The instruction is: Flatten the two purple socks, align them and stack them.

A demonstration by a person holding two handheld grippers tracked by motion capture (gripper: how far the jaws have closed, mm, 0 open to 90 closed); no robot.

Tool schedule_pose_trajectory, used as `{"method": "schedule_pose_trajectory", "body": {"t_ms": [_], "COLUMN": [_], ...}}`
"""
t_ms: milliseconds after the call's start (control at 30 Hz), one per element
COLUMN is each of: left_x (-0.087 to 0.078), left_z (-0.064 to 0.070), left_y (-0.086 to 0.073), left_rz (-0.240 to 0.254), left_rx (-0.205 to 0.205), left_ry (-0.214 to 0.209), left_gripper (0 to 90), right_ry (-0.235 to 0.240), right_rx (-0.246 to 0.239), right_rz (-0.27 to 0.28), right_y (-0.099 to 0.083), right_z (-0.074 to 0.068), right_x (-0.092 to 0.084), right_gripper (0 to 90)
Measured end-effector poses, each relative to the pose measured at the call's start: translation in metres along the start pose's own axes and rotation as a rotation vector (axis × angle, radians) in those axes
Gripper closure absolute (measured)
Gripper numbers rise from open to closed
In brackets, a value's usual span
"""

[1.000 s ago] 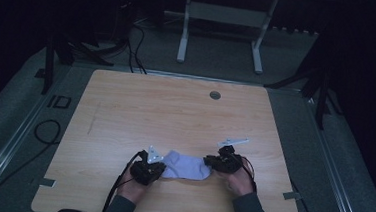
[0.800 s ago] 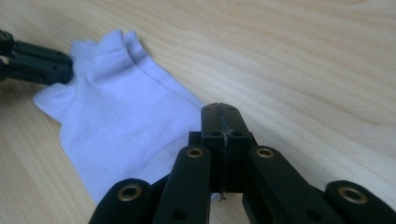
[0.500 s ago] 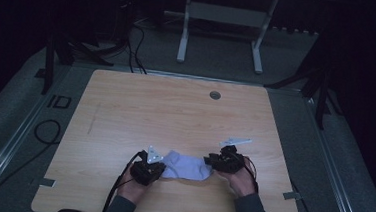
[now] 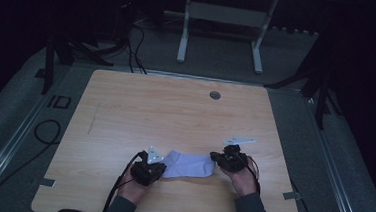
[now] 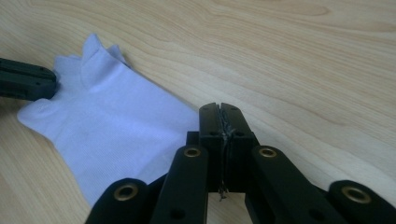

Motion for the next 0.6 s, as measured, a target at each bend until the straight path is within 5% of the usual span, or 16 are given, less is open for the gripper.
{"method": "schedule_pose_trajectory", "body": {"t_ms": [233, 600], "left_x": [-0.001, -0.013], "left_z": [-0.002, -0.017], "left_y": [0.0, 0.004], "left_rz": [0.013, 0.068], "left_rx": [-0.018, -0.05], "left_ry": [-0.022, -0.005], "left_gripper": [80.6, 68.9], "right_ry": [-0.017, -0.016], "right_rx": [0.02, 0.055], "right_rz": [0.05, 0.062], "right_y": [0.002, -0.001], "right_z": [0.006, 0.021], "right_x": [-0.004, -0.006], "right_gripper": [65.3, 58.3]}}
Point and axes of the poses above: each handheld gripper's, and its own axes: x roughly forward along the jaws, y roughly out of its top, z roughly to its right, the point moved 6 cm from there along x, roughly forward along the jaws, and after that the axes turned 8 degrees about -z, right-handed, at the moved point
